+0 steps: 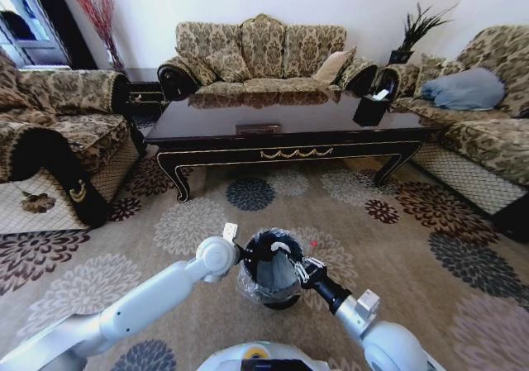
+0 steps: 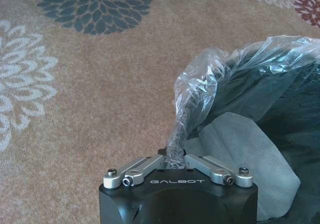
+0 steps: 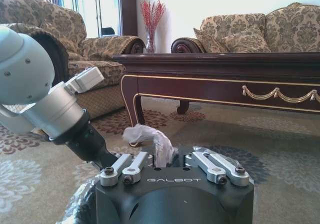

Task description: Move to the front of the table and pick up the trash from the floor, then place it into the trash bin.

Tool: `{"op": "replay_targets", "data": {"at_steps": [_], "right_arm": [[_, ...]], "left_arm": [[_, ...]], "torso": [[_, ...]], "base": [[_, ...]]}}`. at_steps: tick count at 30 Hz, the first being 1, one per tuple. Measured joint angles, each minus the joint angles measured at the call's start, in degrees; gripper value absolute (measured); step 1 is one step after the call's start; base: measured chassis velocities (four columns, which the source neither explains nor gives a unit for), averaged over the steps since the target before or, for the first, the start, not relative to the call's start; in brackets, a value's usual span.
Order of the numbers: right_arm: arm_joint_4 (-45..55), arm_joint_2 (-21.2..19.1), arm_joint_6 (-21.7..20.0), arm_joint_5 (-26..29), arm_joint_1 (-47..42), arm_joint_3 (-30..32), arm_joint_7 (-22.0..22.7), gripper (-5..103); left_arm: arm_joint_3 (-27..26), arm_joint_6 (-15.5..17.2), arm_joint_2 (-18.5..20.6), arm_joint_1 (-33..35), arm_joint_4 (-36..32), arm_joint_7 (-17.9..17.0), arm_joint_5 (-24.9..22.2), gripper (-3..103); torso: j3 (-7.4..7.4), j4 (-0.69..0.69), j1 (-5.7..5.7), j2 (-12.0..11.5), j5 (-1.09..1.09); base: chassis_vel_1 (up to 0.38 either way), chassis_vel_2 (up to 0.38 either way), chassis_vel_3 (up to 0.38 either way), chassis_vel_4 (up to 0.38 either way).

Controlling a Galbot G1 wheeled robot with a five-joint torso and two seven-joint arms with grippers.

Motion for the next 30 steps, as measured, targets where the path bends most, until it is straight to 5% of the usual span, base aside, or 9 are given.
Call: {"op": "replay_targets", "data": {"at_steps": [4, 6, 10, 12, 13, 19, 30], "right_arm": [[-0.57, 0.03, 0.23, -0.41, -0.11, -0.10, 0.00, 46], [-0.57, 0.07, 0.24, -0.42, -0.11, -0.14, 0.00, 46], [-0.59, 0.33, 0.24, -0.55, 0.05, -0.59, 0.01, 68], [-0.59, 0.35, 0.24, -0.56, 0.05, -0.62, 0.01, 68], [-0.58, 0.42, 0.20, -0.59, 0.09, -0.74, 0.07, 79], [-0.55, 0.50, 0.04, -0.34, 0.75, -0.92, 0.47, 98], [-1.63, 0.34, -0.03, 0.83, 3.63, -0.55, 1.98, 100]], "left_arm": [[-0.28, 0.00, 0.07, 0.19, 0.00, -0.01, 0.05, 0], [-0.32, 0.00, 0.11, 0.21, 0.01, -0.01, 0.05, 0], [-0.66, 0.00, 0.22, 0.49, 0.13, 0.00, 0.07, 0], [-0.73, 0.00, 0.22, 0.55, 0.14, 0.00, 0.10, 0], [-1.15, 0.00, 0.30, 0.93, 0.17, 0.01, 0.27, 0], [-3.07, 0.00, 1.36, 3.15, -0.14, 0.22, 1.04, 0], [-8.87, 0.00, 3.83, 7.14, -0.89, 0.80, 1.89, 0]], "torso": [[0.00, 0.00, 0.00, 0.00, 0.00], [0.00, 0.00, 0.00, 0.00, 0.00], [0.00, 0.00, 0.00, 0.00, 0.00], [0.00, 0.00, 0.00, 0.00, 0.00], [0.00, 0.00, 0.00, 0.00, 0.00], [0.00, 0.01, 0.00, 0.00, 0.00], [0.00, -0.01, 0.00, 0.00, -0.01]], "base": [[0.000, 0.000, 0.000, 0.000], [0.000, 0.000, 0.000, 0.000], [0.000, 0.000, 0.000, 0.000], [0.000, 0.000, 0.000, 0.000], [0.000, 0.000, 0.000, 0.000], [0.000, 0.000, 0.000, 0.000], [0.000, 0.000, 0.000, 0.000]]}}
